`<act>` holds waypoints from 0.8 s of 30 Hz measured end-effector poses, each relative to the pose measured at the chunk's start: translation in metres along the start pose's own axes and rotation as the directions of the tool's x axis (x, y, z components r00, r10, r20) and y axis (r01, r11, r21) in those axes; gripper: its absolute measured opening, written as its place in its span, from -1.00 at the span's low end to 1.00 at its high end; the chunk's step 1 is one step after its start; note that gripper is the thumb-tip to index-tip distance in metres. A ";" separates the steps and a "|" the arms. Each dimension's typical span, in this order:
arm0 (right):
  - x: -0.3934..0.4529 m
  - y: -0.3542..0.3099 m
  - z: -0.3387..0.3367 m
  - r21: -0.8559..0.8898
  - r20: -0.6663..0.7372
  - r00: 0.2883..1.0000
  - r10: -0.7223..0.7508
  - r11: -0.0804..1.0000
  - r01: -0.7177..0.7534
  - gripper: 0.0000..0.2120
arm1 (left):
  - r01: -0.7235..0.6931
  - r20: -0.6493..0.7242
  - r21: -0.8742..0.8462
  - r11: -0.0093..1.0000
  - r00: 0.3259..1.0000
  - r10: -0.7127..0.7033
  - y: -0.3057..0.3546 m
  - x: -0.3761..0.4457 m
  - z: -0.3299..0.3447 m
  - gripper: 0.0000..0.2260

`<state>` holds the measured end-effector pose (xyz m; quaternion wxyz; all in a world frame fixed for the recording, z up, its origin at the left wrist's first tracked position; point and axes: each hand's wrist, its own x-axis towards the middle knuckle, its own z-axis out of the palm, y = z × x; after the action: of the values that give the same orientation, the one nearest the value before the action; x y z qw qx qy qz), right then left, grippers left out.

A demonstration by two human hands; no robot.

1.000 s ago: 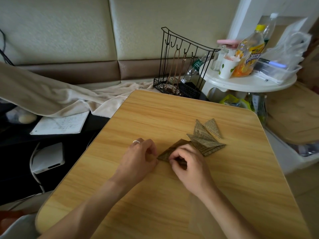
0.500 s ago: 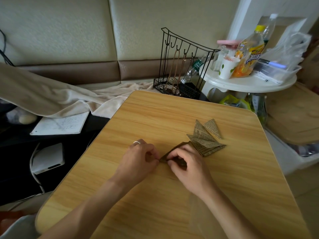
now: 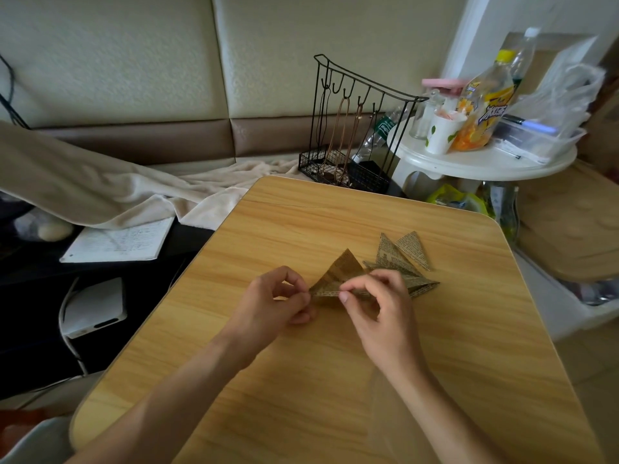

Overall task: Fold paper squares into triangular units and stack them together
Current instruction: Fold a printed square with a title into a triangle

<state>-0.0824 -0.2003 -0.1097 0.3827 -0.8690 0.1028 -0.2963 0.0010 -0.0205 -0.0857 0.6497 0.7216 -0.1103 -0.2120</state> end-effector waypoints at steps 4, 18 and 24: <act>-0.002 -0.001 0.000 -0.006 -0.088 0.994 0.068 0.998 -0.068 -0.84 | 0.018 -0.030 -0.077 0.997 0.999 -0.020 -0.001 0.001 0.003 -0.93; 0.003 0.006 0.004 0.444 0.160 0.952 0.261 0.842 -0.306 -0.97 | 0.051 0.004 -0.111 0.992 0.999 -0.051 -0.001 0.002 0.005 -0.97; 0.004 0.006 0.008 0.512 0.166 0.951 0.262 0.801 -0.310 -0.94 | 0.105 -0.010 -0.182 0.978 0.994 -0.108 0.000 0.003 0.003 -0.91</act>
<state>-0.0748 -0.2015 -0.1168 0.6528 -0.7150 0.1297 -0.2139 0.0019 -0.0248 -0.0858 0.7014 0.6665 -0.0454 -0.2485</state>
